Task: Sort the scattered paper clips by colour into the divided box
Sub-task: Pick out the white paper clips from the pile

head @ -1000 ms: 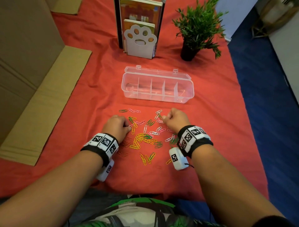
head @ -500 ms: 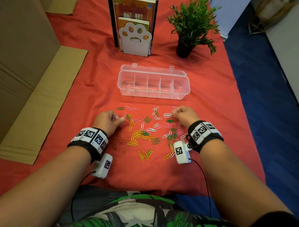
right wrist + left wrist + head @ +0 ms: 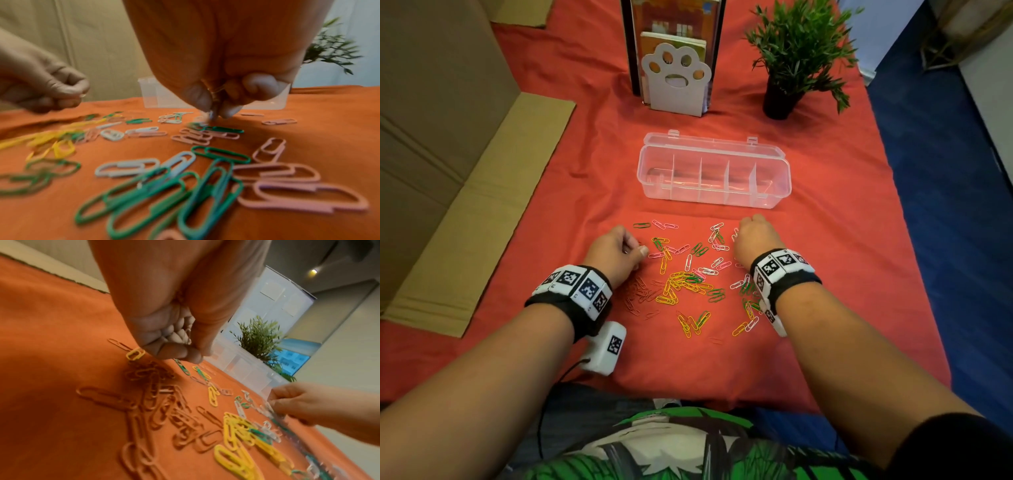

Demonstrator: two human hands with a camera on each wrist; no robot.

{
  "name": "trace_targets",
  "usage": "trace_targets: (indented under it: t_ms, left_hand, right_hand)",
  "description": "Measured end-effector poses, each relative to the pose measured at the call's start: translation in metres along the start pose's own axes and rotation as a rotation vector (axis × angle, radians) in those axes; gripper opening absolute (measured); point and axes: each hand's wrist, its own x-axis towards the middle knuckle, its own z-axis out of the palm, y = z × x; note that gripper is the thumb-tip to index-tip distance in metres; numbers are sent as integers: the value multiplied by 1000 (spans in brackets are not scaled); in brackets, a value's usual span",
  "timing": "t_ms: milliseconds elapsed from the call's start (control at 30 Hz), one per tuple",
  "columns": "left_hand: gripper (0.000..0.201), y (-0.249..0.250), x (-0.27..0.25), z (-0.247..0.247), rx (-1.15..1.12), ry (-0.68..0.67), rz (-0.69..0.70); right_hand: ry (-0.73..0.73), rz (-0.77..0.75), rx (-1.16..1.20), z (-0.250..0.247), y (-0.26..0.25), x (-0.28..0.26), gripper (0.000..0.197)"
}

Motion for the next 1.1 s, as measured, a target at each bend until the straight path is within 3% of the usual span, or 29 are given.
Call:
trace_targets:
  t_ms: [133,200,333,433,500,600,667,733,833,933,1100]
  left_hand:
    - [17,8,-1,5,-384,-108,-135]
    - [27,15,-2,5,-538,-163,-226]
    - [30,27,-4,3,-794,-219,-304]
    - [32,33,-3,6,-851,-255,-325]
    - [36,39,-3,10,-850,-304,-316]
    - [38,50,-2,21,-714,-326,-297]
    - [32,54,0,31,-530,-284,-262]
    - [21,54,1,39,-186,-201,-118]
    - [22,48,1,49,356,-87,136]
    - [18,44,1,57,456,-82,226]
    - [18,43,4,55,528,-147,259]
  right_hand:
    - [-82,88,252,-6,10,6,25]
    - [-124,154,650,-4,16,1,18]
    - [-185,235,1665,-4,21,-21,23]
    - [-244,262,1872,-6,20,-26,20]
    - [-220,305,1697,-4,16,-18,16]
    - [-83,190,908,0,9,2,13]
    - [11,64,482,1,4,11,16]
    - [49,-51,258,5,0,16,28]
    - [108,-158,158,10,-10,17,35]
    - [132,-170,124,14,-13,15,25]
    - [38,-65,243,8,-1,15,12]
